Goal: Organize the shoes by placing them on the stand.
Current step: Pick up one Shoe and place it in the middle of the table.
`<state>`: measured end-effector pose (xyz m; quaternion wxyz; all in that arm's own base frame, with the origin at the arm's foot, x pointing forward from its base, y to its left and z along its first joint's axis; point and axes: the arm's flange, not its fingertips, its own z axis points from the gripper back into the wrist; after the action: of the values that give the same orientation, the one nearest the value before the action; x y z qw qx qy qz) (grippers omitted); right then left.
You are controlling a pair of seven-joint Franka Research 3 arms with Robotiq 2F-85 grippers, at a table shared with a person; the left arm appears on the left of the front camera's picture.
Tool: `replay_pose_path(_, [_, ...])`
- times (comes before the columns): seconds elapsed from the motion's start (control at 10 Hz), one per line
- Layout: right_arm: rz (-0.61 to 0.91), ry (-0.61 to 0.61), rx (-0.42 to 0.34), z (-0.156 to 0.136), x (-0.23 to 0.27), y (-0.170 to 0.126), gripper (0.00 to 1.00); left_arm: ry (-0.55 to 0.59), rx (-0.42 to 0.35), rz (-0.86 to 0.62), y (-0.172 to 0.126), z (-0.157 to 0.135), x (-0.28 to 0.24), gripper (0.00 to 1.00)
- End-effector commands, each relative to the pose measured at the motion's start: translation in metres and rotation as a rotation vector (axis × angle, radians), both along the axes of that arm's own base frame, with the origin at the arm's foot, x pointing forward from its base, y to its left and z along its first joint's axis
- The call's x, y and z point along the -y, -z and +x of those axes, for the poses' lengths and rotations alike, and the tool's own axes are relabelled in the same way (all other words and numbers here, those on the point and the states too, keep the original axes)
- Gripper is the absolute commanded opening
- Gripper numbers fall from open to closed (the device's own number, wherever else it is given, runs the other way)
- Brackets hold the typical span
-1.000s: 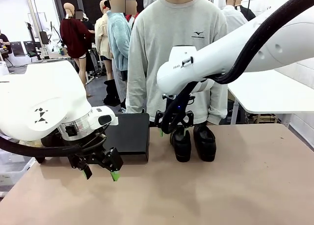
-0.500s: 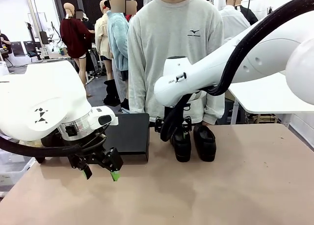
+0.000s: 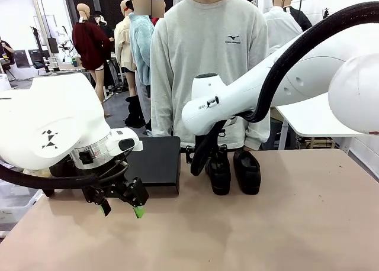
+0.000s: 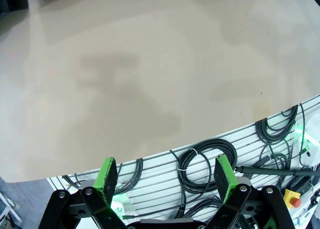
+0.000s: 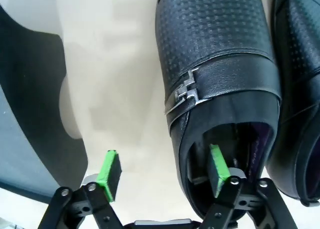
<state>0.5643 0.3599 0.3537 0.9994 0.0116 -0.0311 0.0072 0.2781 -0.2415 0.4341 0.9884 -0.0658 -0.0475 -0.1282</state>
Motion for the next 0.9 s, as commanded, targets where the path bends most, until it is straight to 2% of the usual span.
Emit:
replay_pose_path(0.0, [-0.036,0.041,0.010,0.0052,-0.0067,0.0009,0.40,-0.020,0.008,0.009,0.0011,0.0001,0.0002,1.00])
replay_pose_path(0.2, [-0.043,0.055,-0.012,0.0063,-0.0057,0.0013,0.03,-0.020,0.008,0.009,0.0011,0.0001,0.0002,1.00])
replay_pose_path(0.3, [-0.051,0.075,-0.021,0.0082,-0.0035,0.0031,0.00,-0.020,0.008,0.009,0.0011,0.0001,0.0002,1.00])
replay_pose_path(0.8, [-0.041,0.116,-0.063,0.0120,-0.0014,0.0088,0.00,-0.020,0.008,0.009,0.0011,0.0001,0.0002,1.00])
